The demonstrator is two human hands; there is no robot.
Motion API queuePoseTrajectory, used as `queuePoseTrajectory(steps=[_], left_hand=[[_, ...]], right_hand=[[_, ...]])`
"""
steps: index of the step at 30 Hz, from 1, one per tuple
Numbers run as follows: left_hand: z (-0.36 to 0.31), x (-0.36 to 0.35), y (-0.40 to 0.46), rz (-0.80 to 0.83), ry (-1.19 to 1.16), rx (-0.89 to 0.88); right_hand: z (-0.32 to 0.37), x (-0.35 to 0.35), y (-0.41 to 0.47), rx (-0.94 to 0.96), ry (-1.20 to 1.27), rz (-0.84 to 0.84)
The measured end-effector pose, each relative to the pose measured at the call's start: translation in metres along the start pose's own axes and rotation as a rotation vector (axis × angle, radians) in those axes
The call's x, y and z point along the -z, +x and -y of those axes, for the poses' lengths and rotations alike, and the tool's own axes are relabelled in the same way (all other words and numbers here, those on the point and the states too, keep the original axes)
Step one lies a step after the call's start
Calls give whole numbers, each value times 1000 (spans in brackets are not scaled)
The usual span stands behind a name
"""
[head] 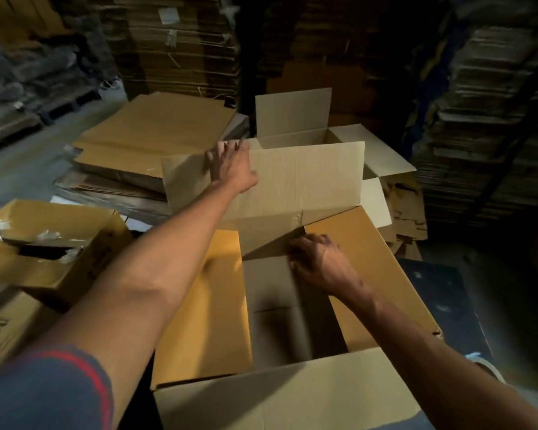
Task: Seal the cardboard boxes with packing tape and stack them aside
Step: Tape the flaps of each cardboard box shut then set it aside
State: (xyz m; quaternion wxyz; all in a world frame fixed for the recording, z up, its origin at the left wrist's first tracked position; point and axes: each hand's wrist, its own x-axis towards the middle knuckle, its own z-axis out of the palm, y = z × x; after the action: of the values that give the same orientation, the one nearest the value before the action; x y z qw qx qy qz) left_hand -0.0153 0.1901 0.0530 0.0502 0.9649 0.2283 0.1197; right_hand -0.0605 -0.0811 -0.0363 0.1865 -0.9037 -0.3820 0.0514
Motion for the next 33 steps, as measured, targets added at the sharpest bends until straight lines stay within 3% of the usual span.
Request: queuePoseTrajectory(steps=[3, 6, 10, 12, 15, 20, 22, 26, 33], left_hand=[[-7, -2, -53, -177, -18, -112], [-8, -33, -144, -140, -28, -207], [1, -84, -224, 352, 107, -206], [7, -98, -233, 485, 108, -211], [10, -94, -231, 466, 45, -196], [-2, -87, -265, 419, -33, -201], [-8, -85, -302, 313, -143, -192], [-12, -87, -382, 53, -261, -152], [-10, -91, -437, 251, -14, -203]], right_hand=[[-17, -1, -28, -34, -6, -17], [-32, -8, -61, -67, 10, -22], [-51, -20, -99, -99, 23, -16], [-57, -22, -110, -105, 18, -15], [-53, -27, -128, -64, -12, -47], [-30, -67, -186, 198, -120, -216], [-28, -87, -218, 237, -145, -279], [-52, -139, -275, 245, -321, -176], [-102, -155, -267, 335, -458, -267]])
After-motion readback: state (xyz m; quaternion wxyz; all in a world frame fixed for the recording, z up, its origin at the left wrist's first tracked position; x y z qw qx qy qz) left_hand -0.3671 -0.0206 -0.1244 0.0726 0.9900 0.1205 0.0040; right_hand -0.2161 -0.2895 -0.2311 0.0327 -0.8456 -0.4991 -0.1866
